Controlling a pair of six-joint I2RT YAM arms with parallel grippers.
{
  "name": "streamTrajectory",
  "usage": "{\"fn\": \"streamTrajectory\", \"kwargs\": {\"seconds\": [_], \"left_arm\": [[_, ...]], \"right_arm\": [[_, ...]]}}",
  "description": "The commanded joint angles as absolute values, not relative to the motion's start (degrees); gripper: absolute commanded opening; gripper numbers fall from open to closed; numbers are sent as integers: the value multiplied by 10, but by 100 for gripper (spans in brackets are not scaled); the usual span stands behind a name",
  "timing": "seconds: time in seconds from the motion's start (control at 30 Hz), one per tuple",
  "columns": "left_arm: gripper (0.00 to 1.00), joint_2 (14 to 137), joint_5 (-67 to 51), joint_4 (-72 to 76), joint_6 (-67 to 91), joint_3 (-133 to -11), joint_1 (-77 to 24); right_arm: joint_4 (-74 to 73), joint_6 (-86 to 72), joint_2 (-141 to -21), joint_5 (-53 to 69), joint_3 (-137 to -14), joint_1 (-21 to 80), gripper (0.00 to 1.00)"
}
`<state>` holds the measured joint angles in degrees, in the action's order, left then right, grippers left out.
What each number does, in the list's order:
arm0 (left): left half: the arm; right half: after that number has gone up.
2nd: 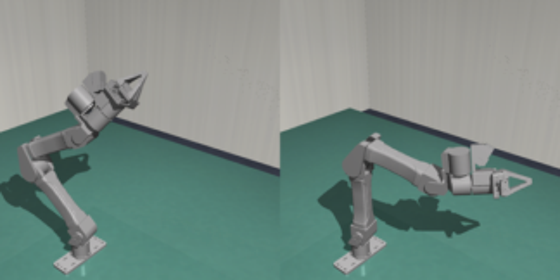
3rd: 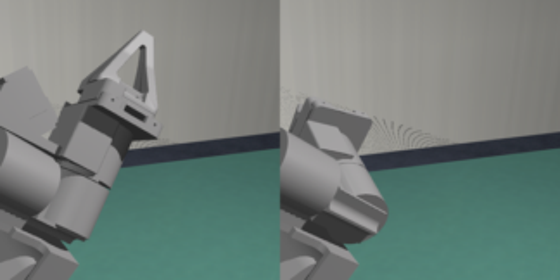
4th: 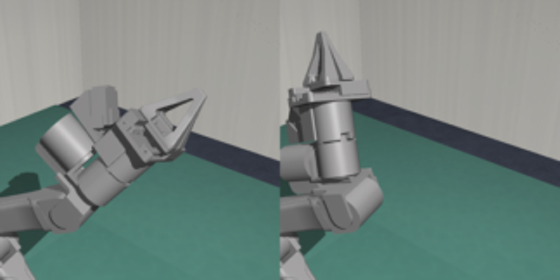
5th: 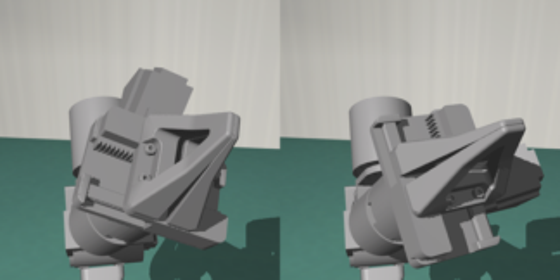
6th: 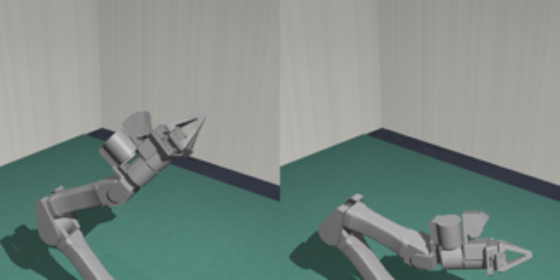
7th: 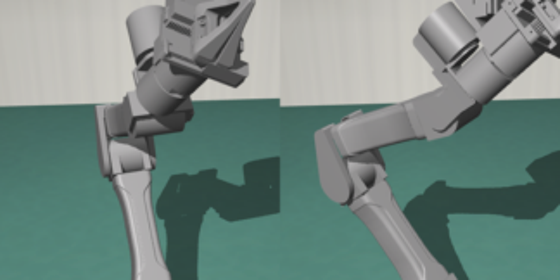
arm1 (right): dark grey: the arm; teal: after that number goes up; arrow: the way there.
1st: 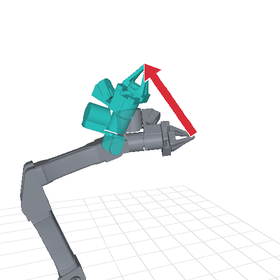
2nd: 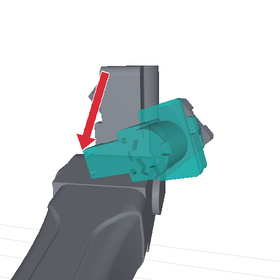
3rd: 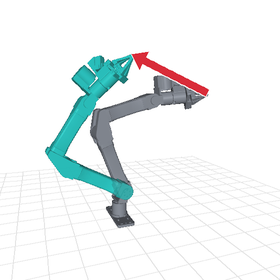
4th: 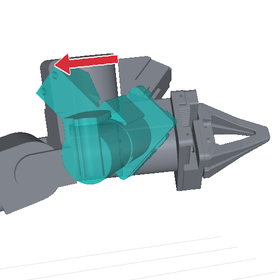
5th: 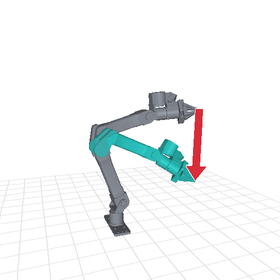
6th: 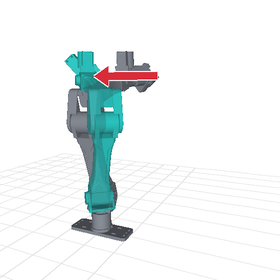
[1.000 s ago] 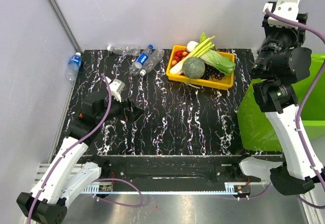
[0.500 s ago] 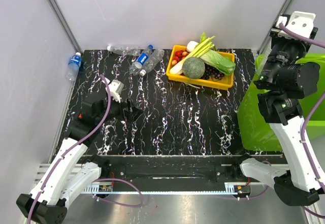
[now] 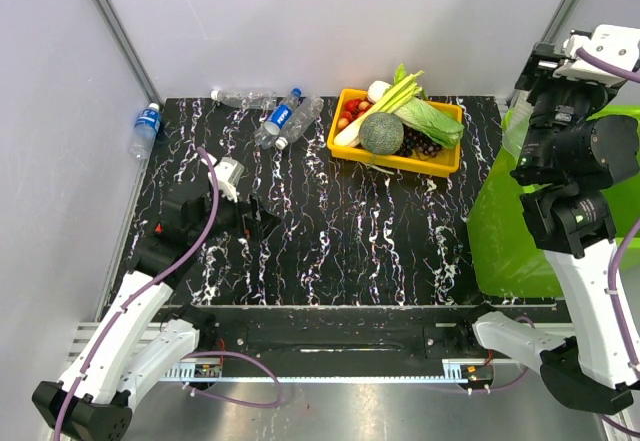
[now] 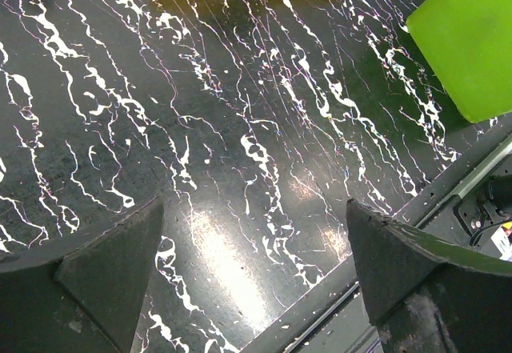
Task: Put the plastic bottles in the bin
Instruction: Place the plastic bottle in the trash bin.
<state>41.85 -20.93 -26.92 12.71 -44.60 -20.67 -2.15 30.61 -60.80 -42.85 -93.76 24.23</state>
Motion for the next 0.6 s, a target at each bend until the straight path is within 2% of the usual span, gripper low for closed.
{"fn": "streamTrajectory", "kwargs": {"seconds": [0.0,0.1,0.17,0.27,0.43,0.57], "left_arm": [[99,418,-202,-243,128,-460,-204],[99,425,-203,-243,128,-459,-205],[99,429,-203,-247,127,-461,-205],[99,426,-204,-243,128,-459,-205],[99,429,-183,-246,129,-460,-204],[99,432,-157,-252,128,-462,-204]], "right_arm": [[-215,219,-629,-465,-922,242,75],[-224,214,-631,-472,-929,243,87],[-253,194,-635,-455,-946,242,89],[-337,137,-649,-383,-1007,243,91],[-388,91,-657,-280,-1044,243,93],[-424,85,-684,-283,-1070,243,93]]}}
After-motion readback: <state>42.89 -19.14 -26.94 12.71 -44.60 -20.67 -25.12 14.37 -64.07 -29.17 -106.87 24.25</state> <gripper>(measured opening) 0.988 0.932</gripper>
